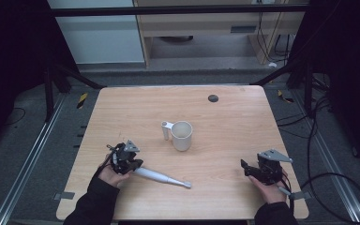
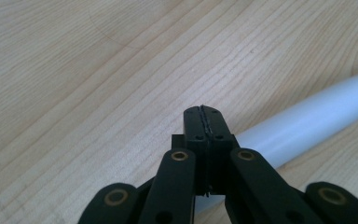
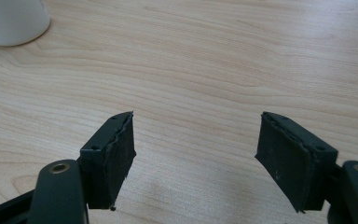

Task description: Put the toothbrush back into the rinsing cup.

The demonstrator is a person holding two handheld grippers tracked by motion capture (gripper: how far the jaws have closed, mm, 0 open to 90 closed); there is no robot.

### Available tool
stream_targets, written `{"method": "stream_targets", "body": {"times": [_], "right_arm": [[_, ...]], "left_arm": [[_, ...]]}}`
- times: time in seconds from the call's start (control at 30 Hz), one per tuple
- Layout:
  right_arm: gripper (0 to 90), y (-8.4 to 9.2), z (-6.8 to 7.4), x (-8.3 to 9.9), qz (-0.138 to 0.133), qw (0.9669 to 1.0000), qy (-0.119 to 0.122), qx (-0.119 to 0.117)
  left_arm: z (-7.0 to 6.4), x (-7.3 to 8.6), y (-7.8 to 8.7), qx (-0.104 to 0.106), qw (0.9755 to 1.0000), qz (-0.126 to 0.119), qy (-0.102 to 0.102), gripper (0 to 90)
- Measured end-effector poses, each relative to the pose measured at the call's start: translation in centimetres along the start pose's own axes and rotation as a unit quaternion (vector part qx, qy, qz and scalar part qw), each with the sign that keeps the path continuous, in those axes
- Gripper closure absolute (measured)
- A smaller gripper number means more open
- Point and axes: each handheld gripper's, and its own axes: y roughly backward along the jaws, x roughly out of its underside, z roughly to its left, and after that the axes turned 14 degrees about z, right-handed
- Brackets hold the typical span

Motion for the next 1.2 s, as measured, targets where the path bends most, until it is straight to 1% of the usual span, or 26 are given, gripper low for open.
{"method": "stream_targets", "body": {"times": [0.13,0.17,0.3,0.9,1.03,1.2], "right_arm": [[27.5,0.0,0.0,0.0,0.001,1.0000,-0.001,-0.001],[27.4,0.0,0.0,0.0,0.000,1.0000,0.000,-0.001],[27.4,0.0,0.0,0.0,0.001,1.0000,0.000,-0.001],[27.4,0.0,0.0,0.0,0.000,1.0000,0.001,-0.001],[27.4,0.0,0.0,0.0,0.000,1.0000,0.001,-0.001],[27.4,0.0,0.0,0.0,0.000,1.0000,0.001,0.000]], "left_arm": [[0.0,0.5,0.2,0.002,1.0000,-0.001,0.005,89.7],[0.0,0.5,0.2,0.001,1.0000,0.001,0.002,89.7],[-0.1,0.9,0.3,0.002,1.0000,0.001,0.003,89.7],[-1.0,2.3,0.8,0.007,1.0000,0.005,-0.003,89.7],[-1.3,2.6,0.9,0.009,1.0000,0.002,-0.002,89.7],[-1.4,2.9,0.9,0.010,0.9999,0.003,-0.002,89.7]]}}
